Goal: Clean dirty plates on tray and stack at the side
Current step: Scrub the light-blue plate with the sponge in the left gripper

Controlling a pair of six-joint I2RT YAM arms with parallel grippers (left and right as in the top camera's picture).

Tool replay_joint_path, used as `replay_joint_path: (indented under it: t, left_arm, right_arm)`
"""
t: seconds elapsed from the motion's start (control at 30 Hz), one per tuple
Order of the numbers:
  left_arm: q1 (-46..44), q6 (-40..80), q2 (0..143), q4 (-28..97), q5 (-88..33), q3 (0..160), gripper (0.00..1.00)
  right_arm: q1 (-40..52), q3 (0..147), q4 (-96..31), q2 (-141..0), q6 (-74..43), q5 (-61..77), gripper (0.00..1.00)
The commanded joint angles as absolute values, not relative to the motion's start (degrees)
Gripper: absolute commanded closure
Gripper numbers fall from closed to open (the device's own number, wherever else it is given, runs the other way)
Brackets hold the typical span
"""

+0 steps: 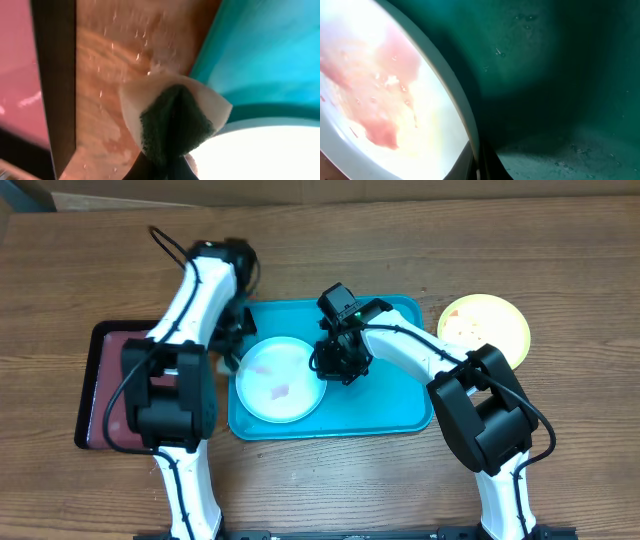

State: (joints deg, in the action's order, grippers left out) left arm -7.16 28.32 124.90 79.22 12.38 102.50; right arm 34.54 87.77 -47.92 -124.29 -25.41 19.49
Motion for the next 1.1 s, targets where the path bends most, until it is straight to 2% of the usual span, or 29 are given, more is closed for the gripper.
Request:
replay_joint_path:
  t: [0.0, 0.07, 0.17, 0.43, 0.7, 0.83, 1.07]
  left_arm:
    - [-7.6, 20.2, 125.4, 78.7, -0.6, 104.5, 0.96]
    - [-8.6, 17.6, 125.4, 78.4, -8.8, 103.8, 0.96]
    - [-10.5, 16.0, 125.4, 78.4, -14.8, 102.9, 0.96]
    - [-14.7, 16.3, 125.4, 76.1, -15.3, 98.1, 0.96]
    - [-15.0, 18.2, 125.4, 66.3, -17.6, 86.1, 0.96]
    - [-15.1, 18.5, 125.4, 62.7, -12.3, 81.0, 0.96]
    - [-14.5, 33.8, 125.4, 67.7, 13.5, 80.9, 0.96]
  right_arm:
    - [33.7, 85.4, -49.1, -127.9, -25.3, 12.1, 0.96]
    - [33.7, 85.4, -49.1, -127.9, -25.3, 12.1, 0.96]
    - [33.7, 85.4, -49.1, -127.9, -25.3, 12.1, 0.96]
    - [33.7, 85.4, -49.1, -127.9, -25.3, 12.1, 0.96]
    - [33.7, 85.4, -49.2, -127.9, -25.3, 12.1, 0.96]
    - [33.7, 85.4, -49.3, -127.9, -25.3, 12.1, 0.96]
    - [33.7, 85.4, -49.6, -127.9, -25.3, 12.1, 0.96]
